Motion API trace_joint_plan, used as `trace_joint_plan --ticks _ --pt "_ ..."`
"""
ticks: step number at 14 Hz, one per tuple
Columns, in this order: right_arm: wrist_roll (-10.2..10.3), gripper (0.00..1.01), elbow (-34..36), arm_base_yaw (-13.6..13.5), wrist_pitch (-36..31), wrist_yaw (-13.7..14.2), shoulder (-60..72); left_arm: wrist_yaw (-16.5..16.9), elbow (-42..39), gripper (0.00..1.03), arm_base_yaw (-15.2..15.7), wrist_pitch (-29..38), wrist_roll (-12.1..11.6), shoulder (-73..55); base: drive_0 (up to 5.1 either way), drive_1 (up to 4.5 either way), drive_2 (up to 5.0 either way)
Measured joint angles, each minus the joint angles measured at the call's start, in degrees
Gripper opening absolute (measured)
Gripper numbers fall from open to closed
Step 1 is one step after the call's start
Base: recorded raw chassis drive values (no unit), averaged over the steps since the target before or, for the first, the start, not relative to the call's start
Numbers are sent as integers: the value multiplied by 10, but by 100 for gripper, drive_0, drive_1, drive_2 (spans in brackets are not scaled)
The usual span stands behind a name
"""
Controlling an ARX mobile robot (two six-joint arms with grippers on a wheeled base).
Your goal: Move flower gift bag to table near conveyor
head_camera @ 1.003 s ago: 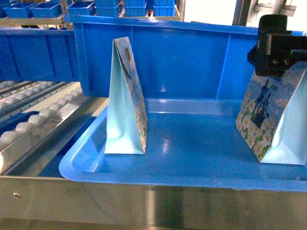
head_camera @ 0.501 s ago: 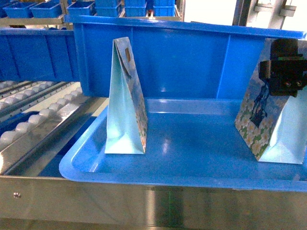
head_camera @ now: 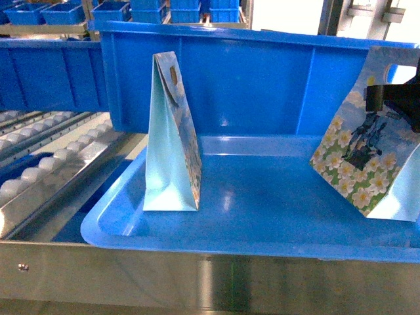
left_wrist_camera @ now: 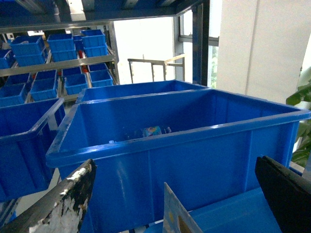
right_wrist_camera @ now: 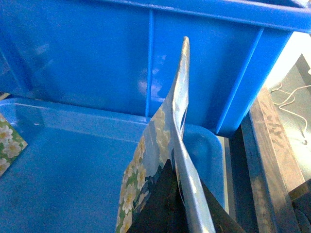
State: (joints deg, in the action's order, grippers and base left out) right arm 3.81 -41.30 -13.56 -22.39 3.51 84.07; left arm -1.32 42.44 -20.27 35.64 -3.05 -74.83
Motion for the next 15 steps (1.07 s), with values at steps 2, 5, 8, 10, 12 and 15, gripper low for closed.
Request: trace_joint_plan --ticks 2,5,8,10,12,15 --pt "-3 2 21 -8 -12 0 -31 0 0 98 0 0 0 0 0 0 0" --pt "-8 2 39 -11 -18 5 -63 0 0 98 0 0 0 0 0 0 0" --pt "-14 2 53 -14 -21 9 -94 0 0 98 0 0 0 0 0 0 0" --pt "-29 2 84 -10 -27 15 -165 0 0 98 0 0 0 0 0 0 0" --pt "-43 2 116 3 -29 10 -250 0 0 98 0 0 0 0 0 0 0" --pt "-47 2 156 51 -9 -25 -379 0 0 98 0 0 0 0 0 0 0"
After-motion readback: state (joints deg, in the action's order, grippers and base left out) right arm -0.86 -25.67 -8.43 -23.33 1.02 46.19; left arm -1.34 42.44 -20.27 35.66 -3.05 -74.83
